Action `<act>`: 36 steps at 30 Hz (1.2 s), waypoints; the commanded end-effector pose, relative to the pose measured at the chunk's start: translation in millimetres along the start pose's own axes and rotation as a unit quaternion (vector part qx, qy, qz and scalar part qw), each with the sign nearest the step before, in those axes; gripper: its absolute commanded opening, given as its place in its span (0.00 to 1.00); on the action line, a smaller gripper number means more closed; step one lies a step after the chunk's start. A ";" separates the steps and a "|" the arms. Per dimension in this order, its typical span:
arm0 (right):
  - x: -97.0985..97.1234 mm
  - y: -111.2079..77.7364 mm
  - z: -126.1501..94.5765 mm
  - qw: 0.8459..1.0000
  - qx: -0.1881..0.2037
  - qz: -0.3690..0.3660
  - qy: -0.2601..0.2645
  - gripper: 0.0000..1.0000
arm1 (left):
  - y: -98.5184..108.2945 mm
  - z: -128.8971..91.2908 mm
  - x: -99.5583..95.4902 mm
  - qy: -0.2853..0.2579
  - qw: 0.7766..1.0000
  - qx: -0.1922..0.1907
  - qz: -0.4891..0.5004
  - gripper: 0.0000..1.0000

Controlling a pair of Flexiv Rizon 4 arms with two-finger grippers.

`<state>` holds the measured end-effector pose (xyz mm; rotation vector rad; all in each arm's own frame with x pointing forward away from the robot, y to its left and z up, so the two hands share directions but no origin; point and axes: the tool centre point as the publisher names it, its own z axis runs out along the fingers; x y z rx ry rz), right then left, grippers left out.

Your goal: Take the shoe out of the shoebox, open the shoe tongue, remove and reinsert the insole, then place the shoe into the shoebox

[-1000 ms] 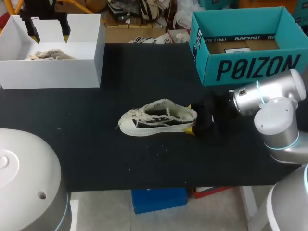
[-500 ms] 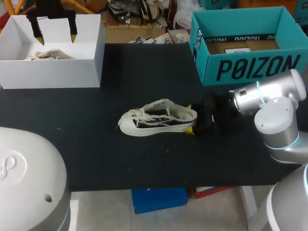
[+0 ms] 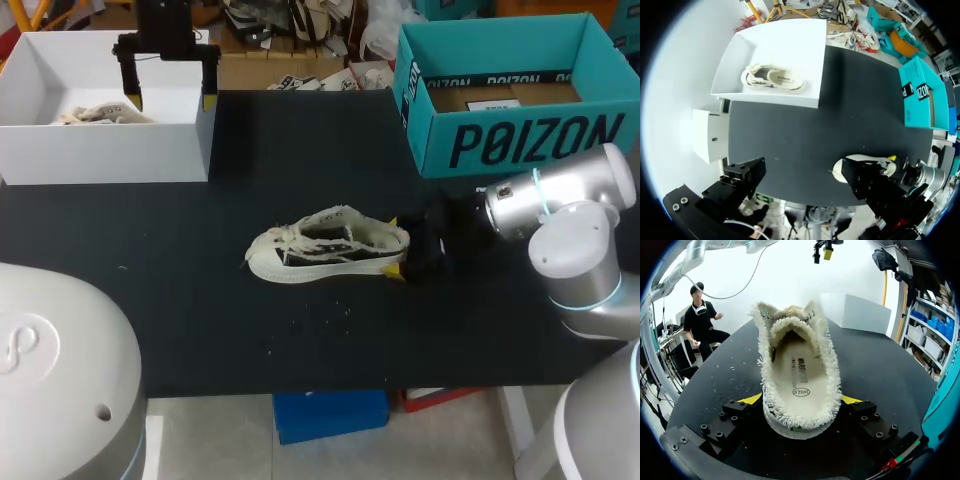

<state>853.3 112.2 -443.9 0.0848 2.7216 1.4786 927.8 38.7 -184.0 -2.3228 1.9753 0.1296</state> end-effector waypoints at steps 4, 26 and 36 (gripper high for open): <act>-0.8 -0.8 1.8 1.000 0.001 0.001 -0.001 0.00 | 10.9 -13.4 6.8 -0.023 0.999 0.047 0.013 1.00; -0.8 -0.8 1.8 1.000 0.001 0.001 -0.001 0.00 | 75.5 1.0 121.8 -0.050 0.992 0.038 0.113 1.00; -0.8 -0.8 1.8 1.000 0.001 0.001 -0.001 0.00 | 80.4 3.9 134.3 -0.065 0.991 0.034 0.112 1.00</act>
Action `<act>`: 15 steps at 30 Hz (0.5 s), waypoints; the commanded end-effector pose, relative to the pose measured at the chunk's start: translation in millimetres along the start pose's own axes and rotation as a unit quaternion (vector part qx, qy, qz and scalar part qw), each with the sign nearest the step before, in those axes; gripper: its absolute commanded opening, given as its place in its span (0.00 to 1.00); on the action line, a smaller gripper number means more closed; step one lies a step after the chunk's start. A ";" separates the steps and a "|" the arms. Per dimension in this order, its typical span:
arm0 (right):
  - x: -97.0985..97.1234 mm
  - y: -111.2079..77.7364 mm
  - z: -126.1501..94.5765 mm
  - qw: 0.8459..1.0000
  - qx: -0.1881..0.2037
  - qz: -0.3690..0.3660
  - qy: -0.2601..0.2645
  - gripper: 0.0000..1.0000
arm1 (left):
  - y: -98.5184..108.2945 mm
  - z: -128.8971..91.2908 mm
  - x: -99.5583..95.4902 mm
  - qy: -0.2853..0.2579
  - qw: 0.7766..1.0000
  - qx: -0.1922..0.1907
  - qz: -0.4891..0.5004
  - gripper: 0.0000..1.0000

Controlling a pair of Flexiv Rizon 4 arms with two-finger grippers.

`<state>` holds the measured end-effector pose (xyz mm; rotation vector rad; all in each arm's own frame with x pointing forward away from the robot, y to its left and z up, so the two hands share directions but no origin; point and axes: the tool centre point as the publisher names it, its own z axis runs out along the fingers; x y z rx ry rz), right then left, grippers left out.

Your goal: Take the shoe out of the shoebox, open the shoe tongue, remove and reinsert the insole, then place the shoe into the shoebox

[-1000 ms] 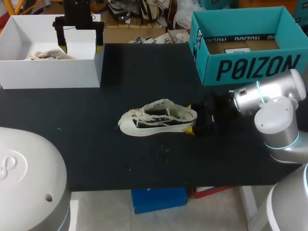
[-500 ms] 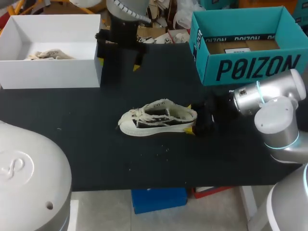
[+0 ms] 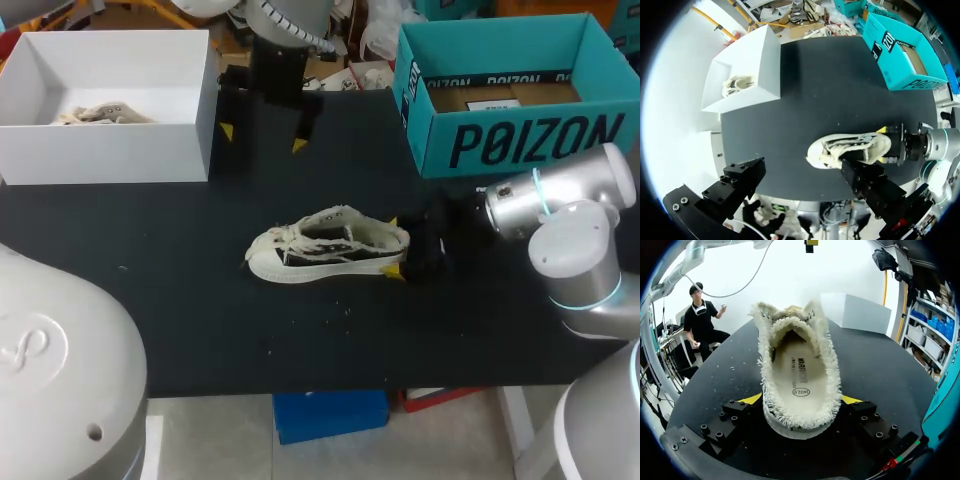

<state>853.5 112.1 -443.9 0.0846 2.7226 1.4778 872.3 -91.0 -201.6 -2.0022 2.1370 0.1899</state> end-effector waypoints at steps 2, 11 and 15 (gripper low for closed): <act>-0.7 -0.9 1.9 1.000 0.000 0.001 -0.001 0.00 | 6.6 4.9 30.8 -0.022 1.000 -0.010 0.000 1.00; -0.7 -0.9 1.9 1.000 0.000 0.001 -0.001 0.00 | 28.4 28.6 77.8 -0.012 0.999 -0.031 -0.001 1.00; -0.7 -0.9 1.9 1.000 0.000 0.001 -0.001 0.00 | 36.0 37.3 92.7 -0.013 0.999 -0.036 -0.006 1.00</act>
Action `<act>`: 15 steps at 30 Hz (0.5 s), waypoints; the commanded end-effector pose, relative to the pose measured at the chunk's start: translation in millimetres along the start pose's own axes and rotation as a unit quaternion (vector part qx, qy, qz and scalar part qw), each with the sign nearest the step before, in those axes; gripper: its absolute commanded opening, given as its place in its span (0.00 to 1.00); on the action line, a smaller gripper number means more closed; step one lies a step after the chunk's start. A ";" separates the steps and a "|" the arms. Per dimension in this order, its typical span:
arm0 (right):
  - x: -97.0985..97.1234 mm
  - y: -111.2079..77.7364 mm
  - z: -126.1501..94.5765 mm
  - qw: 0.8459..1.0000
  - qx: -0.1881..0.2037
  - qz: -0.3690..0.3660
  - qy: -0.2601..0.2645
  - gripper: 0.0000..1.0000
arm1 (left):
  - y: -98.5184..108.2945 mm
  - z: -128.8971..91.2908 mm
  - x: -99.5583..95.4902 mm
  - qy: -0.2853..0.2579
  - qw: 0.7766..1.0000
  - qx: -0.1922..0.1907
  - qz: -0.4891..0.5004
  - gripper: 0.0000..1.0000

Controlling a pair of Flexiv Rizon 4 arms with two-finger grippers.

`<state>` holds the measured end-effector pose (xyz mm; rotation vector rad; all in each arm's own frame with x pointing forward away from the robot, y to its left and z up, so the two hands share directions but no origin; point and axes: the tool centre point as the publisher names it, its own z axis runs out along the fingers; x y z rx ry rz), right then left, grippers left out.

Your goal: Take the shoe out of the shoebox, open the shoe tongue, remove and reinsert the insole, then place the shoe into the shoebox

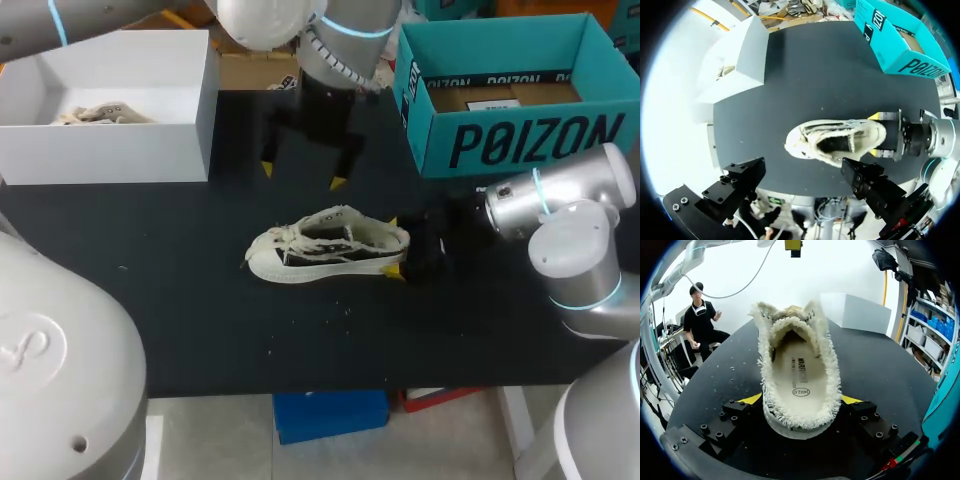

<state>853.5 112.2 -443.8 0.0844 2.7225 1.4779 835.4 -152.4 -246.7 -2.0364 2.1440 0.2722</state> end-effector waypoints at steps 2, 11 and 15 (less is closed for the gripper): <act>-0.7 -0.9 1.8 1.000 0.001 0.001 -0.001 0.00 | 4.1 14.1 28.1 -0.006 1.000 -0.006 0.000 1.00; -0.7 -0.9 1.8 1.000 0.001 0.001 -0.001 0.00 | 13.5 34.7 51.5 -0.016 1.000 -0.008 0.014 1.00; -0.7 -0.9 1.8 1.000 0.001 0.001 -0.001 0.00 | 15.2 47.2 59.8 -0.010 1.000 -0.004 0.019 1.00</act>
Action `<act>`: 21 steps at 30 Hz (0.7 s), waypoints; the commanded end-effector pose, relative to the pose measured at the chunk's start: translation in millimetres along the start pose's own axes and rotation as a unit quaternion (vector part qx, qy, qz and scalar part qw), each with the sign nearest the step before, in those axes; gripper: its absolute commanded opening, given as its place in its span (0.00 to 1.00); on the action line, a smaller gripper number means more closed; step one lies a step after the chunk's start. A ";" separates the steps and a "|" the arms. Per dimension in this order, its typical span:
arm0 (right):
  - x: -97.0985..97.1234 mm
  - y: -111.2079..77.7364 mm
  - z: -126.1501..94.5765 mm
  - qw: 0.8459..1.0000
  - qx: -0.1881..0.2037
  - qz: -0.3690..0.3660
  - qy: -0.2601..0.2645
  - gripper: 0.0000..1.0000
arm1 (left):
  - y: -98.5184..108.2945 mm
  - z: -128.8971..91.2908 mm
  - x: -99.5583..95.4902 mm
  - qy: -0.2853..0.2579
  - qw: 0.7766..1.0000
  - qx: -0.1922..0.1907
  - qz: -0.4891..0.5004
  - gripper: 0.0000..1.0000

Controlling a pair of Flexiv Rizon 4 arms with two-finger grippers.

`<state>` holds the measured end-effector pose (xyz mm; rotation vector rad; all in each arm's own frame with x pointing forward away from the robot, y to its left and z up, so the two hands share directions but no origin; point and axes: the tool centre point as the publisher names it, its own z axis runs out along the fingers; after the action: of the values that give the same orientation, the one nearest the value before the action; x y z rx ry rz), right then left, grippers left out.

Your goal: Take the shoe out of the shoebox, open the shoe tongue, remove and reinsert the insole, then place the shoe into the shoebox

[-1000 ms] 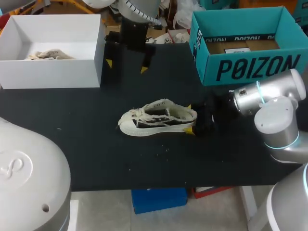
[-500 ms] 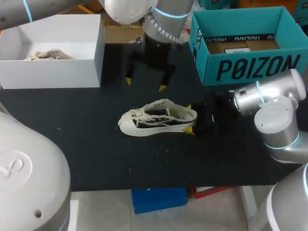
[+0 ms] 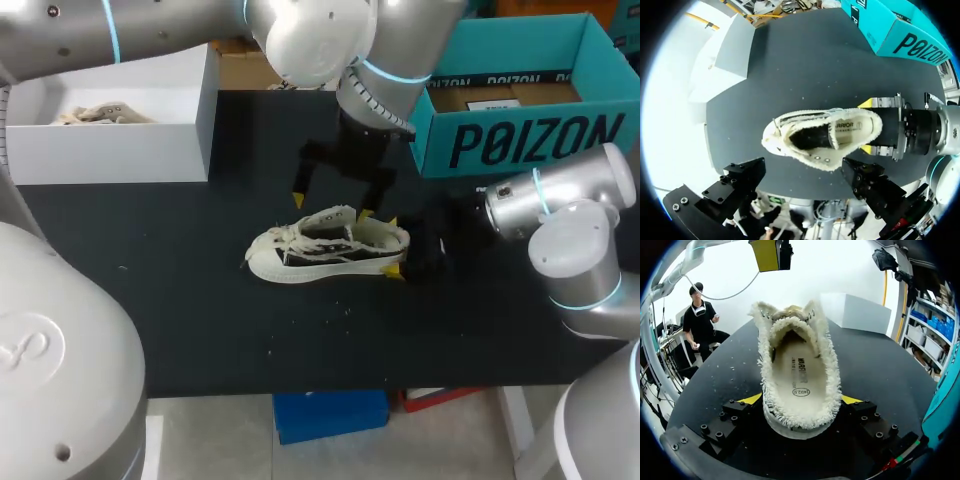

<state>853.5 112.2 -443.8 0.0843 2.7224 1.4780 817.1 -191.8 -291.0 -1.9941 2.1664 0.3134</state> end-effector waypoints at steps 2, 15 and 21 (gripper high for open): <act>-0.7 -1.0 1.8 1.000 0.001 0.001 -0.001 0.00 | -1.2 18.9 14.6 -0.002 1.000 0.000 0.009 1.00; -0.7 -1.0 1.8 1.000 0.001 0.001 -0.001 0.00 | -2.0 18.0 14.1 0.008 1.000 -0.007 0.017 1.00; -0.7 -1.0 1.8 1.000 0.001 0.001 -0.001 0.00 | -0.9 25.2 19.9 0.004 1.000 0.022 0.000 1.00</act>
<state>853.5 112.1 -443.8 0.0845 2.7223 1.4780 824.2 -201.5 -314.3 -1.9844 2.1625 0.2818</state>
